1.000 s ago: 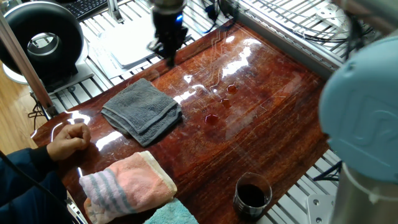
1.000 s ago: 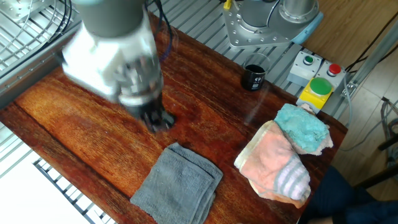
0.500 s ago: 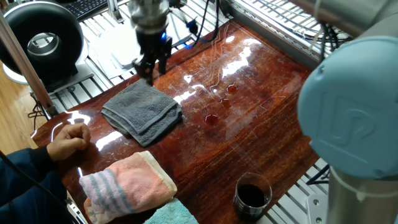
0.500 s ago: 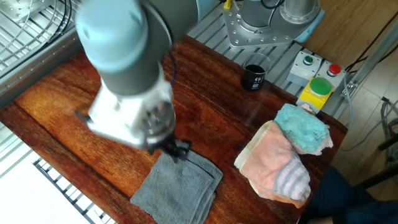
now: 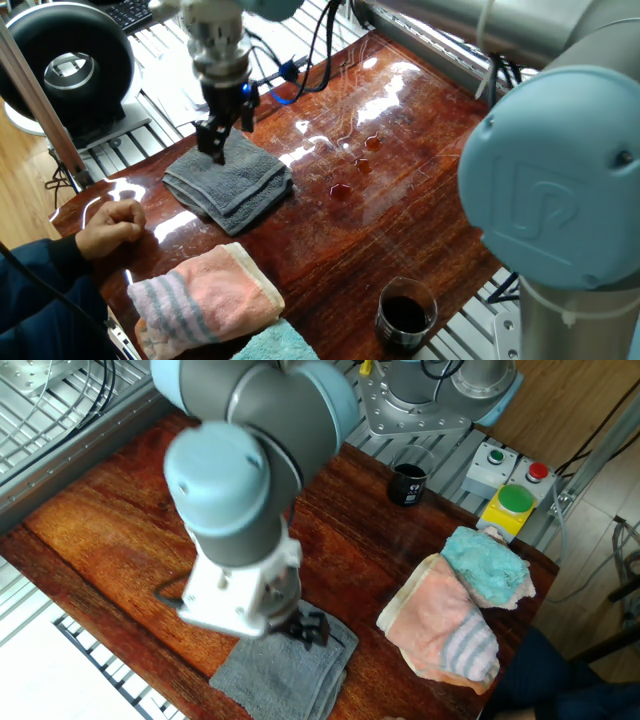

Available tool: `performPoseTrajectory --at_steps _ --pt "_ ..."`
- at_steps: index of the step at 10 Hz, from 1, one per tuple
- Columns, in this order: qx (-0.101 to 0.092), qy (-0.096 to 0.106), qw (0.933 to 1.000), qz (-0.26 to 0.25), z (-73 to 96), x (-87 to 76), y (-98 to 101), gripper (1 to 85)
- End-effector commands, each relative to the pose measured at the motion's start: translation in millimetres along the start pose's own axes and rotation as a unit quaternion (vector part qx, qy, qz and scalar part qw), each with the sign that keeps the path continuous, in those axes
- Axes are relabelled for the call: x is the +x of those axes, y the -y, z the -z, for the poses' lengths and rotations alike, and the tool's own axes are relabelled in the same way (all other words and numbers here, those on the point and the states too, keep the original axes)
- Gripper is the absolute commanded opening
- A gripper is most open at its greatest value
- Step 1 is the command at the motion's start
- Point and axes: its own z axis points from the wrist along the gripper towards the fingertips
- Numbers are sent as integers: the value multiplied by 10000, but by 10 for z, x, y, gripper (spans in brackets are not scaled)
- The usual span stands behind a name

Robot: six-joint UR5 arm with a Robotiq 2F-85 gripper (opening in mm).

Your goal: Clean the table with a cloth

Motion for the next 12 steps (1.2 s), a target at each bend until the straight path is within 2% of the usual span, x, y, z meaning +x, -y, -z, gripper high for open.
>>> performPoseTrajectory --at_steps 1,3,6,9,12 --pt "-86 162 9998 96 -237 -147 -107 850" --pt "-8 70 9998 180 -305 -96 -62 850" --pt "143 69 9997 188 -392 -87 35 850" --pt "86 144 9995 265 -389 -121 8 850" --pt "134 47 9996 249 -377 -70 34 850"
